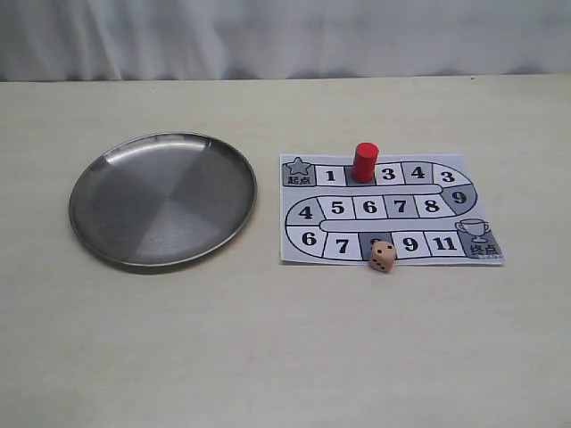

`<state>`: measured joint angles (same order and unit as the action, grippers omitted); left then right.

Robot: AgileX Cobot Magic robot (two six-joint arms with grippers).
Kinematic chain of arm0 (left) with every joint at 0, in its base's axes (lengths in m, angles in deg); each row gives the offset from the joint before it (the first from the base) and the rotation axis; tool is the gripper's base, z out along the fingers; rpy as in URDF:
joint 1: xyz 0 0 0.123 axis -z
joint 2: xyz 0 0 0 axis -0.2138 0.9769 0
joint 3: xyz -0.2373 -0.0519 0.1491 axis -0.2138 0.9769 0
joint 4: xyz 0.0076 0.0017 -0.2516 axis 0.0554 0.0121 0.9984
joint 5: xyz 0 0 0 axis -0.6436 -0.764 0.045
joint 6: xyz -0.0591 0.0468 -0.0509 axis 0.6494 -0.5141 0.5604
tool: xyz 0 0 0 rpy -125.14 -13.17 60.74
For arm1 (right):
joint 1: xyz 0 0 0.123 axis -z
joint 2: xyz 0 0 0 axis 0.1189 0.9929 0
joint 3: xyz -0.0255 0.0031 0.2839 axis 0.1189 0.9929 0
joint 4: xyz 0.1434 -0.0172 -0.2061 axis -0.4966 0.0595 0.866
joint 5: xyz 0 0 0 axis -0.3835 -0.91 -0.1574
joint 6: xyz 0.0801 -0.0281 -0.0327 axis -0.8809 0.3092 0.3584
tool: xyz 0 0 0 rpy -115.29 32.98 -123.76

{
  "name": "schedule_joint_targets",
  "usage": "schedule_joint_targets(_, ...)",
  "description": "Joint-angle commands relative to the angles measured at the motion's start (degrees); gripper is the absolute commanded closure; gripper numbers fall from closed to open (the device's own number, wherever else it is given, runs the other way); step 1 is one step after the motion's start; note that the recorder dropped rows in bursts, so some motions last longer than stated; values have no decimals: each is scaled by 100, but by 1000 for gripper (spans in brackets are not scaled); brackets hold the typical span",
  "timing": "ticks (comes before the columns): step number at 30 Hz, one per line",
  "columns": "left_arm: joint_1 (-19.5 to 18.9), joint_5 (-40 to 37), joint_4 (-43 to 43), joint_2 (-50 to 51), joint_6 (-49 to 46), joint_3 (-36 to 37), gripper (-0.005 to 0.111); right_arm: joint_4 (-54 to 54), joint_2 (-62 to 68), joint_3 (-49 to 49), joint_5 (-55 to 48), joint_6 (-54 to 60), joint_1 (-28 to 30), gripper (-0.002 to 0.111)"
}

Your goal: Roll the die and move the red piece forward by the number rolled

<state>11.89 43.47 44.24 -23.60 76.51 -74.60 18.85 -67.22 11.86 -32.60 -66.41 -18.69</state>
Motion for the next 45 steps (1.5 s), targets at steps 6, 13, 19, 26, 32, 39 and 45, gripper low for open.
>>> schedule_joint_targets(6, 48, 49, -1, -15, 5, 10, 107, -7, -981, 19, -953, -49, 1253, 104)
schedule_joint_targets(13, 48, 49, -1, -15, 5, 10, 107, -7, -981, 19, -1679, -11, 1374, 104)
schedule_joint_targets(19, 48, 49, -1, -15, 5, 10, 107, -7, -981, 19, -1828, 3, 1374, 104)
schedule_joint_targets(26, 48, 49, -1, -15, 5, 10, 107, -7, -981, 19, -1828, 3, 1374, 104)
schedule_joint_targets(32, 48, 49, -1, -15, 5, 10, 107, -7, -981, 19, -1828, 3, 1374, 104)
schedule_joint_targets(39, 48, 49, -1, -15, 5, 10, 107, -7, -981, 19, -1828, 3, 1374, 104)
schedule_joint_targets(45, 48, 49, -1, -15, 5, 10, 107, -7, -981, 19, -1828, 3, 1374, 104)
